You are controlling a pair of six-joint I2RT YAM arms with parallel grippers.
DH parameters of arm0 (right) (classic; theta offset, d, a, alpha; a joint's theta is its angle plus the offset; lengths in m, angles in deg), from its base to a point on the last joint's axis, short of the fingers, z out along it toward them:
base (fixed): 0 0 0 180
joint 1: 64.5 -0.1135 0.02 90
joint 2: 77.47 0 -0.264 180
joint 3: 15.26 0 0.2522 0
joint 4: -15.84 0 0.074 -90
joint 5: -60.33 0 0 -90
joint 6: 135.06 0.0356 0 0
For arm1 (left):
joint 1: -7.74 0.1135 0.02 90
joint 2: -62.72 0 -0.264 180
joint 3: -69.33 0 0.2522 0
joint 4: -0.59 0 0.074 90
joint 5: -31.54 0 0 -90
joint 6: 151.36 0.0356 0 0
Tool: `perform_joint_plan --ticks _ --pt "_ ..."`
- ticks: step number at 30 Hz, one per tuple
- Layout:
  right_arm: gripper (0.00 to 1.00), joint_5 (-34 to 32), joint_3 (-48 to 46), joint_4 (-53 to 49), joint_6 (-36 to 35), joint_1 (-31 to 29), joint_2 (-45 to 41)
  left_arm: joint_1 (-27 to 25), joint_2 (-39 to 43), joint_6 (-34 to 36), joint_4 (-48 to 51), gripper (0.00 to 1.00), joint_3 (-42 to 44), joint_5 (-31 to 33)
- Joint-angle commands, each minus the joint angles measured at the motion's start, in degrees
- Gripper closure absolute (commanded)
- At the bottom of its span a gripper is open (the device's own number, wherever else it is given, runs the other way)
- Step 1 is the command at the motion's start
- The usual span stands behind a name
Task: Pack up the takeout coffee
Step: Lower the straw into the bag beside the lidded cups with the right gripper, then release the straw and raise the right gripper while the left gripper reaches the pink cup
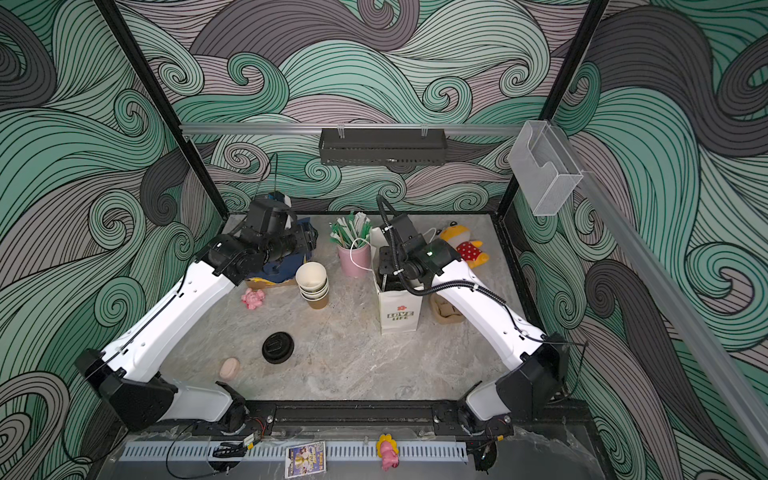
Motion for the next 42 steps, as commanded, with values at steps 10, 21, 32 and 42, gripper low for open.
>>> perform_joint_plan --ticks 10,21,32,42 --pt "0.53 -8.1 2.2 3.0 -7.9 0.7 -11.8 -0.8 -23.3 4.7 9.6 0.41 -23.4 -0.5" --pt "0.54 -8.5 0.4 2.7 -8.6 0.6 -14.5 -1.1 -32.7 5.3 9.3 0.65 -30.5 2.1" --pt "0.54 -8.5 0.1 2.2 -9.9 0.9 -15.4 -2.3 -35.3 5.9 9.8 0.89 -33.7 3.6" --pt "0.55 -9.0 1.3 1.5 -11.0 1.8 -16.3 -3.0 -33.8 7.3 10.4 1.00 -35.1 6.6"
